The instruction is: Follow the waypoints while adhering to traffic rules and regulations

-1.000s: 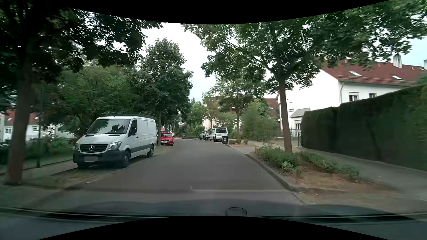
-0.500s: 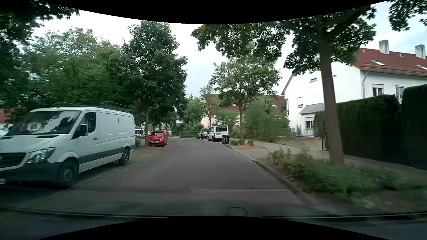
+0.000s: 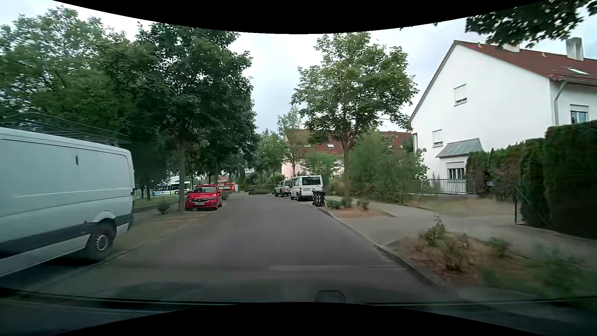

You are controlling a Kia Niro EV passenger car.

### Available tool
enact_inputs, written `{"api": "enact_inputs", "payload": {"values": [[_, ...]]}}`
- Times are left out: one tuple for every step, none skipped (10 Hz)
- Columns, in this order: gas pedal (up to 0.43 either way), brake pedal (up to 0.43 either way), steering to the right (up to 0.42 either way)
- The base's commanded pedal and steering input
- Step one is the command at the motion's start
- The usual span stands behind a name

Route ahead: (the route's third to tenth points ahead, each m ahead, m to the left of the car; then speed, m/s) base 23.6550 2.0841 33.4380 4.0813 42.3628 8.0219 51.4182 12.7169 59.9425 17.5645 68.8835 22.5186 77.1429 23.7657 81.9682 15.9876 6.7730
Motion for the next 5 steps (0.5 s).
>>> {"api": "enact_inputs", "payload": {"values": [[0.118, 0.0, -0.033], [0.118, 0.0, -0.034], [0.118, 0.0, -0.033], [0.118, 0.0, -0.032], [0.118, 0.0, -0.029]]}}
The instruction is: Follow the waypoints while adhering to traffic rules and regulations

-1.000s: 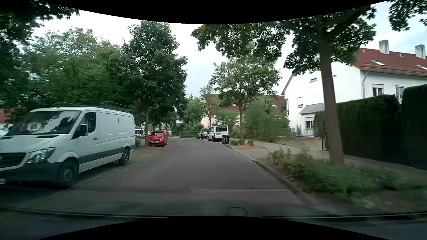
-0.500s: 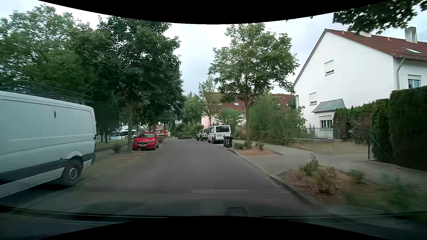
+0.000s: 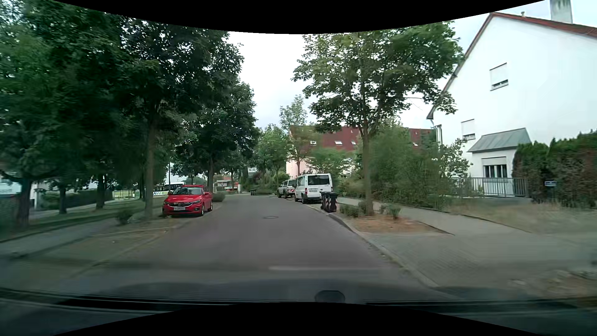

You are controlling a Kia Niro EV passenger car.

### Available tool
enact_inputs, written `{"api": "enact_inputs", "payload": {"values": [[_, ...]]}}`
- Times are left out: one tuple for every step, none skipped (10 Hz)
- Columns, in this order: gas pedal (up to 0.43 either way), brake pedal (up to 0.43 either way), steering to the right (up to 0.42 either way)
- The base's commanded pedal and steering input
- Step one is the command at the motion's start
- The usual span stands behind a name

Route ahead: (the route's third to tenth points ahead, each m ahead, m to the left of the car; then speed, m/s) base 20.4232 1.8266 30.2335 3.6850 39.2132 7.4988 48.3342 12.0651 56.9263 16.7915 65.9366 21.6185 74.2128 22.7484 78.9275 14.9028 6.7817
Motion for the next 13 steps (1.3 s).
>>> {"api": "enact_inputs", "payload": {"values": [[0.118, 0.0, -0.027], [0.118, 0.0, -0.027], [0.118, 0.0, -0.028], [0.118, 0.0, -0.032], [0.118, 0.0, -0.039], [0.118, 0.0, -0.041], [0.118, 0.0, -0.042], [0.118, 0.0, -0.043], [0.118, 0.0, -0.044], [0.118, 0.0, -0.045], [0.118, 0.0, -0.045], [0.118, 0.0, -0.047], [0.118, 0.0, -0.049]]}}
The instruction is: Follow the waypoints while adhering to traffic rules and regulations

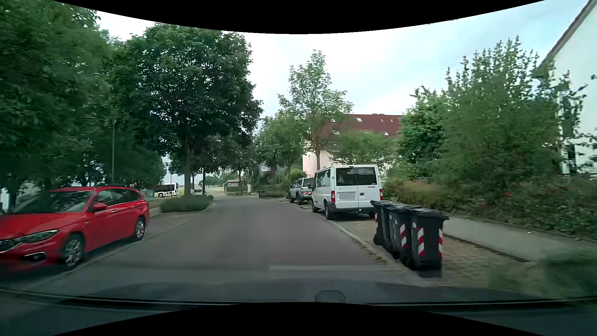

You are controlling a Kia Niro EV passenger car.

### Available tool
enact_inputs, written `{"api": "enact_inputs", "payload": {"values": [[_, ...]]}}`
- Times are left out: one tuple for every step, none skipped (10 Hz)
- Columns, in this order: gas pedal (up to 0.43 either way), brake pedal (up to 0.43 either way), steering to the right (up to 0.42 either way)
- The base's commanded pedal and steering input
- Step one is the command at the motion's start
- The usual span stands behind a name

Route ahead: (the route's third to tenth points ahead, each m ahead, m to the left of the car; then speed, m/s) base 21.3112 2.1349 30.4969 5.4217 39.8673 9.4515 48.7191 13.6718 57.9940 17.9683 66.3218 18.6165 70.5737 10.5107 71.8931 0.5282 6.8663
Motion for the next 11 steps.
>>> {"api": "enact_inputs", "payload": {"values": [[0.11, 0.0, -0.051], [0.11, 0.0, -0.053], [0.098, 0.0, -0.056], [0.079, 0.0, -0.062], [0.079, 0.0, -0.069], [0.079, 0.0, -0.071], [0.079, 0.0, -0.072], [0.079, 0.0, -0.075], [0.079, 0.0, -0.074], [0.079, 0.0, -0.07], [0.079, 0.0, -0.065]]}}
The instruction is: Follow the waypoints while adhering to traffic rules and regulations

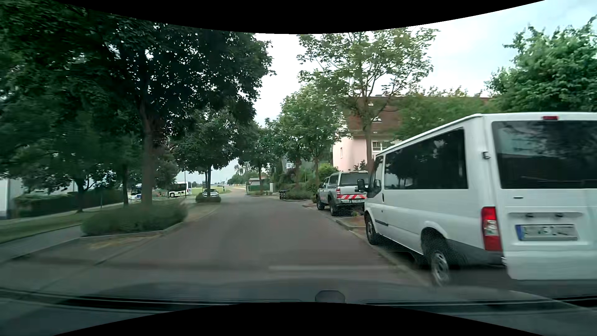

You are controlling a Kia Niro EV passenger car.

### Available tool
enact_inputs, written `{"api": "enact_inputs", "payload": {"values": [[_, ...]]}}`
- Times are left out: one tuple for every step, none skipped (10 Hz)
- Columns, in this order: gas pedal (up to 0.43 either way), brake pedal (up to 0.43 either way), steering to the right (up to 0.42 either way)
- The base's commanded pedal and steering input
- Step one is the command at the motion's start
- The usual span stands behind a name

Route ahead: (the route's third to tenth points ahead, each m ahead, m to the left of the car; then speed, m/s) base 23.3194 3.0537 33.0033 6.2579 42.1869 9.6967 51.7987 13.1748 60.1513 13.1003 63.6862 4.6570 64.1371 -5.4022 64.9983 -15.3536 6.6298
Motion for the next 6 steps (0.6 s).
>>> {"api": "enact_inputs", "payload": {"values": [[0.079, 0.0, -0.063], [0.079, 0.0, -0.058], [0.079, 0.0, -0.056], [0.079, 0.0, -0.055], [0.079, 0.0, -0.052], [0.079, 0.0, -0.045]]}}
